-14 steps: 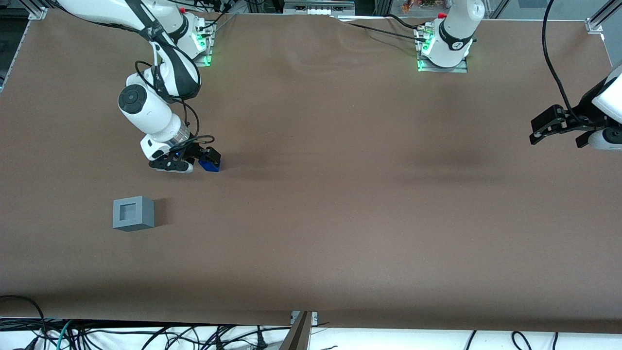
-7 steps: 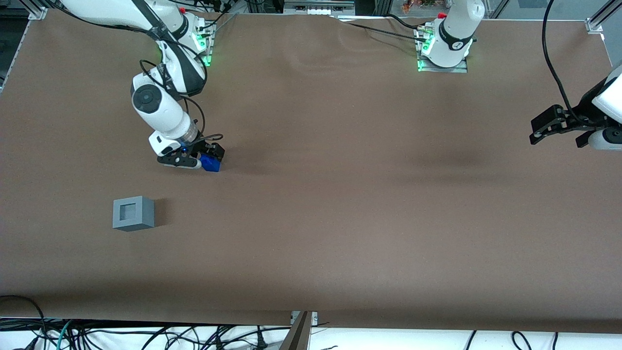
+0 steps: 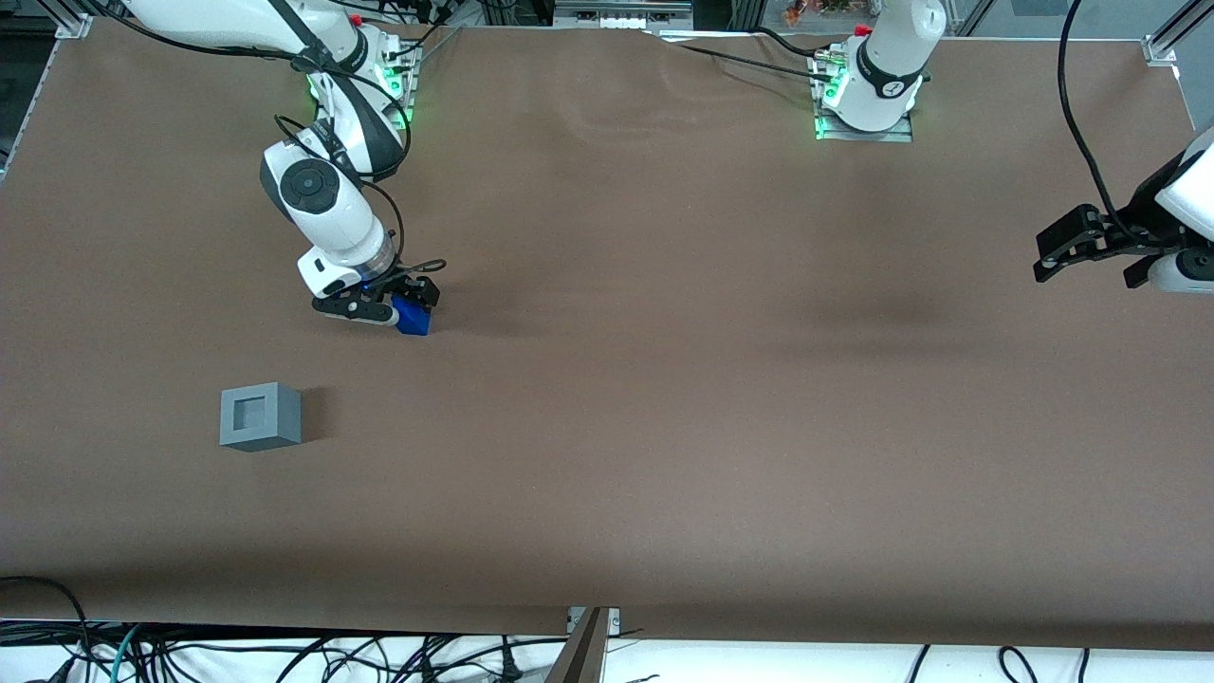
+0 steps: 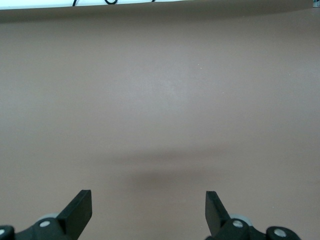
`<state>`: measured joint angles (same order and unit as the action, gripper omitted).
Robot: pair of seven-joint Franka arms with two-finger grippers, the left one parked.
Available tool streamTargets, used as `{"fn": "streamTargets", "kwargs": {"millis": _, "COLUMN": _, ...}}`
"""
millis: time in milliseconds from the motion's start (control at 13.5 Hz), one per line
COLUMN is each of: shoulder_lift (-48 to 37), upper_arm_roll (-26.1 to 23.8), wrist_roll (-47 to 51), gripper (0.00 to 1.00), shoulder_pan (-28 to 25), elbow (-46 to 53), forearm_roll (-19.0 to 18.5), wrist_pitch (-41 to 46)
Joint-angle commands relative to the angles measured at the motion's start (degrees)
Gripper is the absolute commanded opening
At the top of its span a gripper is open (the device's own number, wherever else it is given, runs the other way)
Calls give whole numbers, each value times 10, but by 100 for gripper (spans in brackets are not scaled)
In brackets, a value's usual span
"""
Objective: Insert blue part into gray base with right arm
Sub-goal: 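Lift the blue part and carry it above the gray base's hole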
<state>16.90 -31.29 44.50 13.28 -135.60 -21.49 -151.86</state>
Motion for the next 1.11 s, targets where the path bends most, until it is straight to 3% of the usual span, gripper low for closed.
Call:
{"fn": "streamTargets", "kwargs": {"millis": 0, "shoulder_lift": 2, "upper_arm_roll": -1, "wrist_roll": 16, "gripper": 82, "shoulder_pan": 1, "elbow": 8, "forearm_roll": -13, "wrist_pitch": 3}}
{"fn": "streamTargets", "kwargs": {"millis": 148, "shoulder_lift": 4, "upper_arm_roll": -1, "wrist_roll": 14, "gripper": 74, "shoulder_pan": 1, "elbow": 15, "forearm_roll": -12, "wrist_pitch": 3}}
{"fn": "streamTargets", "kwargs": {"millis": 295, "shoulder_lift": 4, "upper_arm_roll": 0, "wrist_roll": 10, "gripper": 60, "shoulder_pan": 1, "elbow": 19, "forearm_roll": -11, "wrist_pitch": 4}}
{"fn": "streamTargets", "kwargs": {"millis": 369, "shoulder_lift": 3, "upper_arm_roll": 0, "wrist_roll": 8, "gripper": 47, "shoulder_pan": 2, "elbow": 23, "forearm_roll": -11, "wrist_pitch": 9}}
{"fn": "streamTargets", "kwargs": {"millis": 443, "shoulder_lift": 3, "upper_arm_roll": 0, "wrist_roll": 6, "gripper": 44, "shoulder_pan": 2, "elbow": 32, "forearm_roll": -11, "wrist_pitch": 22}}
{"fn": "streamTargets", "kwargs": {"millis": 738, "shoulder_lift": -4, "upper_arm_roll": 4, "wrist_roll": -44, "gripper": 41, "shoulder_pan": 3, "elbow": 103, "forearm_roll": -1, "wrist_pitch": 129}}
{"fn": "streamTargets", "kwargs": {"millis": 886, "shoulder_lift": -8, "upper_arm_roll": 15, "wrist_roll": -148, "gripper": 41, "shoulder_pan": 6, "elbow": 155, "forearm_roll": 42, "wrist_pitch": 189}}
{"fn": "streamTargets", "kwargs": {"millis": 1034, "shoulder_lift": -5, "upper_arm_roll": 49, "wrist_roll": -311, "gripper": 41, "shoulder_pan": 7, "elbow": 220, "forearm_roll": 111, "wrist_pitch": 241}}
